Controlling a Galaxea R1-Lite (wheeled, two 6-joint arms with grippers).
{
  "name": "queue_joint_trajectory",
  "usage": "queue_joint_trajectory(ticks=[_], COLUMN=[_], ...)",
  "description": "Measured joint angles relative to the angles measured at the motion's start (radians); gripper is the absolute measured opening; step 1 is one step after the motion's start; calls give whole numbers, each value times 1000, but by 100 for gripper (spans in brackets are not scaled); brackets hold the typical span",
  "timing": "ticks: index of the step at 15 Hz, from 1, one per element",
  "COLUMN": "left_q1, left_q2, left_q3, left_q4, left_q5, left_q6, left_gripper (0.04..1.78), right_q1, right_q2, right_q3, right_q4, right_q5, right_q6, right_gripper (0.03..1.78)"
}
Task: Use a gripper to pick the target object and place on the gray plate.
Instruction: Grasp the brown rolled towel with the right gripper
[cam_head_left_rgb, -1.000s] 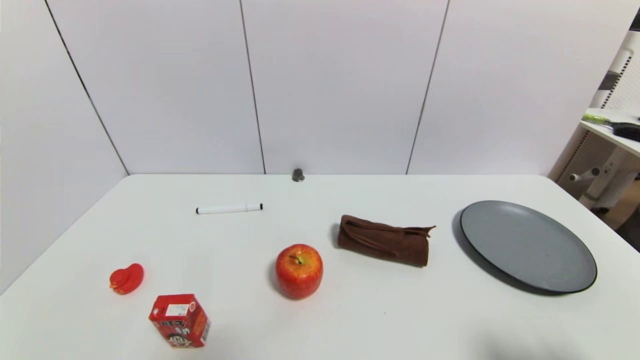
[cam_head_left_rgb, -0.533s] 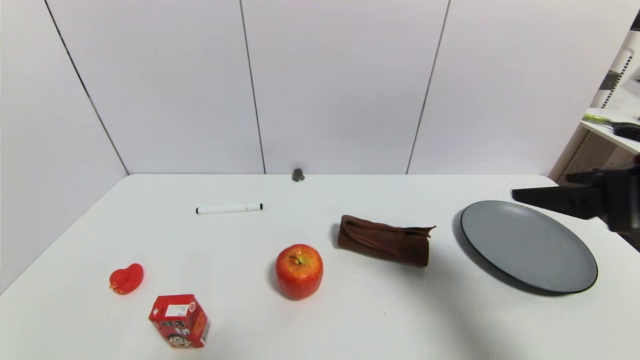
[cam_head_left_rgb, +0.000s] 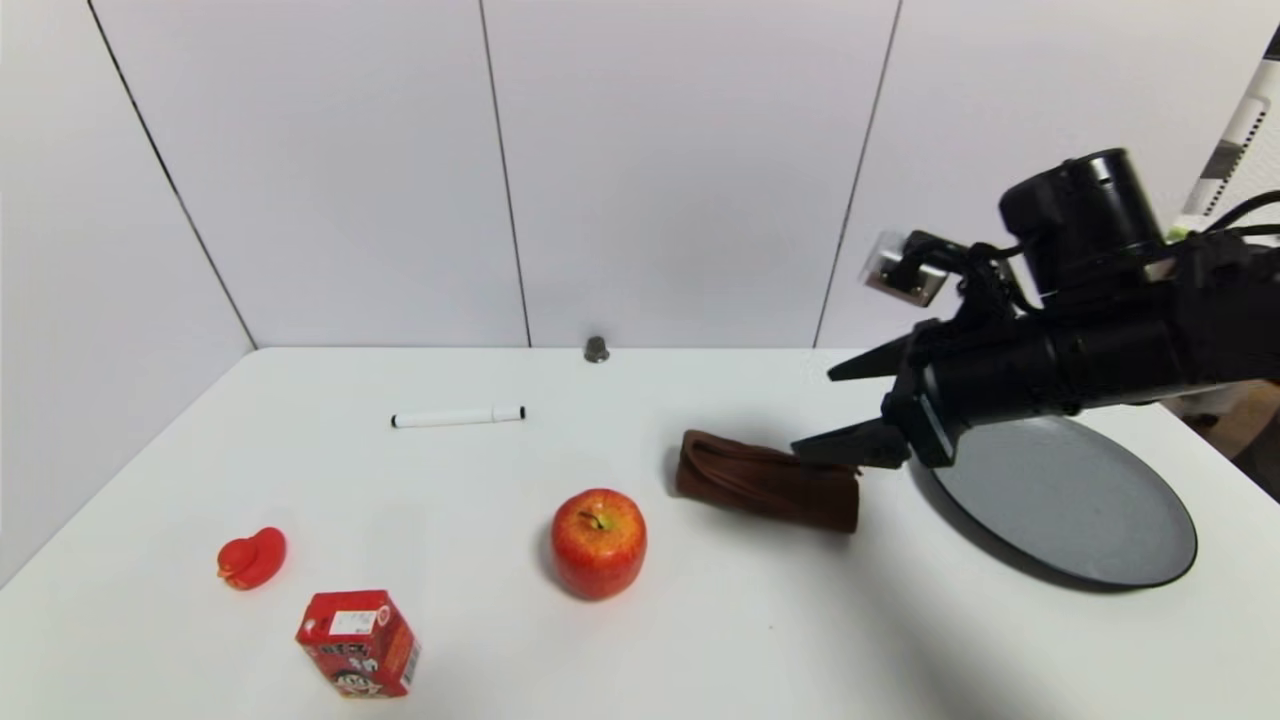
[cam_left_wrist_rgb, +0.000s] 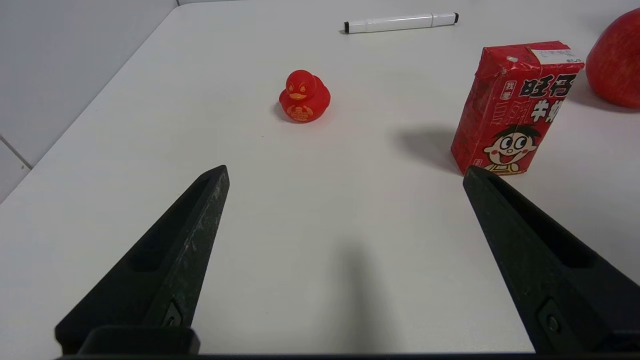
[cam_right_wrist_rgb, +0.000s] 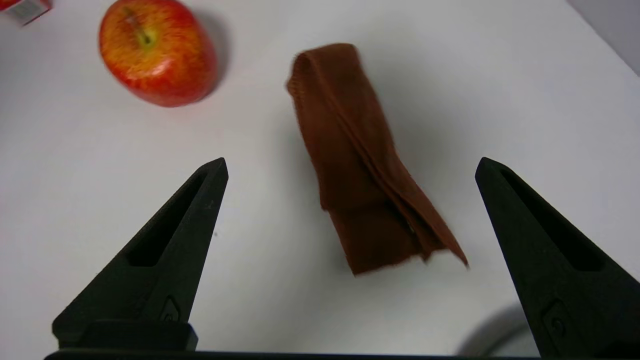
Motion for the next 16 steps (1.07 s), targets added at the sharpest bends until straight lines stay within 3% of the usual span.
queue_joint_trajectory(ticks=[2, 4, 8, 12, 16], left_q1=[0, 0, 0, 0, 0], left_q2=[0, 0, 0, 0, 0], left_q3=[0, 0, 0, 0, 0], left_q4=[0, 0, 0, 0, 0], left_q5=[0, 0, 0, 0, 0], left_q6=[0, 0, 0, 0, 0], left_gripper=[169, 169, 169, 169, 169], right_q1=[3, 8, 9, -10, -19], right_q2=[70, 128, 224, 293, 309], right_q3=[-7, -11, -35, -49, -6], right_q4=[-7, -11, -60, -192, -267], right_q5=[117, 168, 174, 176, 217], right_q6=[-104, -147, -160, -156, -161], right_gripper=[171, 171, 171, 171, 171])
